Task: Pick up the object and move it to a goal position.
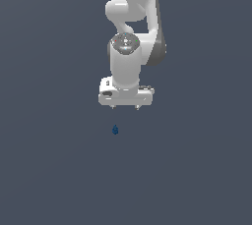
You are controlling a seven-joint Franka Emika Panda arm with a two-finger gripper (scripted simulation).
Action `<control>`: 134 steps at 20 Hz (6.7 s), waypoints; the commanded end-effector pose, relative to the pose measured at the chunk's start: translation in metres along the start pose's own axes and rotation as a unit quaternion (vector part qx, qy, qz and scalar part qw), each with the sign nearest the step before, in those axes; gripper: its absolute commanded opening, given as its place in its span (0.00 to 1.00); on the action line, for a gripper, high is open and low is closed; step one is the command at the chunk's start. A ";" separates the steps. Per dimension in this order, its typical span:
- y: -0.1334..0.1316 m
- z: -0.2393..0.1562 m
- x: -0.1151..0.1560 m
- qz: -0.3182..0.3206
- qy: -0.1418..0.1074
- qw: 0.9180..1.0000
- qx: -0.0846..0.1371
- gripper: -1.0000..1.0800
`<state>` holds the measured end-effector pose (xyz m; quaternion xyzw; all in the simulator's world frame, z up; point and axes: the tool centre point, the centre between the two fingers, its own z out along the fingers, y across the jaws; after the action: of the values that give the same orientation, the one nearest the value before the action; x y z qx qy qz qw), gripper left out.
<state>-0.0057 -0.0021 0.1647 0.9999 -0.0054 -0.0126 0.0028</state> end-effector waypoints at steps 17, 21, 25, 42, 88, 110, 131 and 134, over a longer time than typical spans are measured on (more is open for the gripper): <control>-0.014 -0.012 0.004 -0.021 0.009 1.000 0.011 0.96; -0.011 -0.009 0.006 -0.035 0.009 0.999 0.010 0.96; -0.006 -0.003 0.009 -0.058 0.009 0.998 0.008 0.96; 0.031 0.044 0.029 -0.238 0.011 0.971 0.000 0.96; 0.051 0.122 0.039 -0.334 0.013 0.943 -0.001 0.00; -0.034 0.025 -0.004 -0.334 0.013 0.943 -0.002 0.00; -0.173 -0.134 -0.065 -0.334 0.013 0.943 -0.002 0.00; -0.180 -0.142 -0.067 -0.334 0.013 0.943 -0.002 0.00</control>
<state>-0.0665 0.1760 0.3032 0.9442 0.3294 0.0005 0.0004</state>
